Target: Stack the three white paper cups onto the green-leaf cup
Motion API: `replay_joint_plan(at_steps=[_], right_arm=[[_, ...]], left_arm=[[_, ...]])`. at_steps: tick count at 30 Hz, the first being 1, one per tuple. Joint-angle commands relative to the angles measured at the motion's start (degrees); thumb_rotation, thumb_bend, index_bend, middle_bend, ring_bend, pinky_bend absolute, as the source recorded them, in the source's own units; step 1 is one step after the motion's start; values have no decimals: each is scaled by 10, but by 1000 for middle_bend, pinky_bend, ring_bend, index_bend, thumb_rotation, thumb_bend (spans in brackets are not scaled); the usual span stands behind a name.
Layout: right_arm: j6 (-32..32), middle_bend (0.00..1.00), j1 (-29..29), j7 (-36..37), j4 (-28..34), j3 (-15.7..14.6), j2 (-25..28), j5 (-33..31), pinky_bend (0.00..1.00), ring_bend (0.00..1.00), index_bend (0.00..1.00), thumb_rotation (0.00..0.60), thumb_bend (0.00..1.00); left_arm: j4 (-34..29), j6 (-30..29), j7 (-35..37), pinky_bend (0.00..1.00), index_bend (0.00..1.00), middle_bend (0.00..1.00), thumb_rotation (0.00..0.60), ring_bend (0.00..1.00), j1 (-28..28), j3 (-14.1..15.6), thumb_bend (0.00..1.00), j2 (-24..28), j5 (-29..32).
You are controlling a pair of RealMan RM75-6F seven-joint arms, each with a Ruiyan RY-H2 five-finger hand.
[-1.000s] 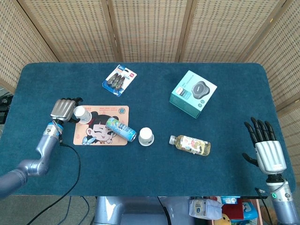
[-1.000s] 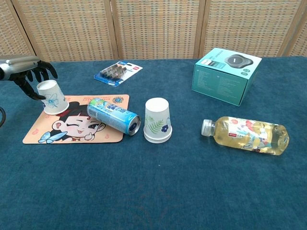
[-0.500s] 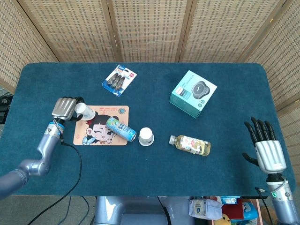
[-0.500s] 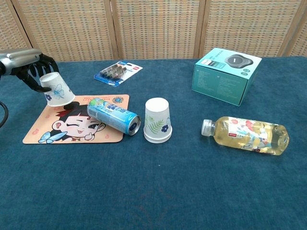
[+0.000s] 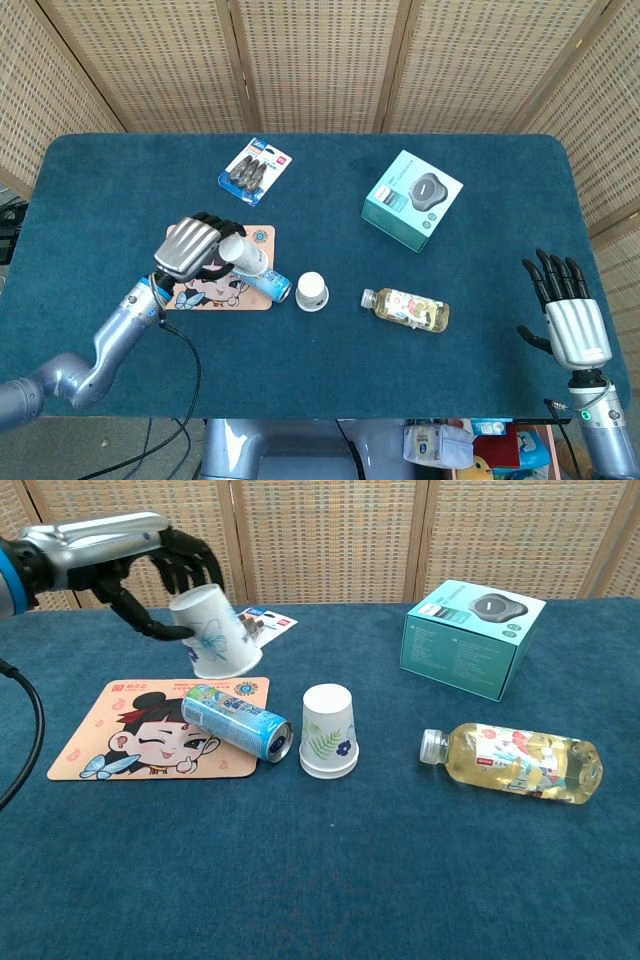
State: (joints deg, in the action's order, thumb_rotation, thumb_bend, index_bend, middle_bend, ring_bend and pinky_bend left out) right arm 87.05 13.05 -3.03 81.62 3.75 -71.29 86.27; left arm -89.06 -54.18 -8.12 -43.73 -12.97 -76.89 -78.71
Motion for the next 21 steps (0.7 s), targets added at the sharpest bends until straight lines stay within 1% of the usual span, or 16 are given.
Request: replay_joint_plan(at_steps=[1, 5, 9, 12, 17, 21], right_arm=[[-1, 0, -1, 0, 0, 2, 0, 0, 0, 0, 65, 600, 0], [-2, 0, -4, 4, -1, 6, 2, -2, 0, 0, 65, 600, 0], [-2, 0, -7, 10, -1, 10, 5, -4, 0, 0, 65, 600, 0], [-3, 0, -8, 12, -1, 11, 6, -3, 0, 0, 65, 600, 0], [-5, 0, -9, 15, -2, 13, 7, -3, 0, 0, 65, 600, 0], [-5, 0, -10, 18, 0, 16, 8, -3, 0, 0, 65, 600, 0]], left_arm=[[-54, 13, -72, 323, 354, 446, 600, 377, -33, 1, 334, -3, -6], [-64, 26, -138, 322, 353, 445, 600, 374, -63, -13, 334, -37, 32], [-64, 21, -189, 319, 353, 443, 600, 373, -76, -17, 334, -56, 65], [-63, 22, -207, 317, 354, 437, 600, 369, -83, -16, 334, -63, 83], [-61, 27, -214, 315, 354, 428, 600, 363, -92, -13, 334, -71, 100], [-46, 20, -230, 315, 353, 426, 600, 358, -101, -13, 334, -88, 110]])
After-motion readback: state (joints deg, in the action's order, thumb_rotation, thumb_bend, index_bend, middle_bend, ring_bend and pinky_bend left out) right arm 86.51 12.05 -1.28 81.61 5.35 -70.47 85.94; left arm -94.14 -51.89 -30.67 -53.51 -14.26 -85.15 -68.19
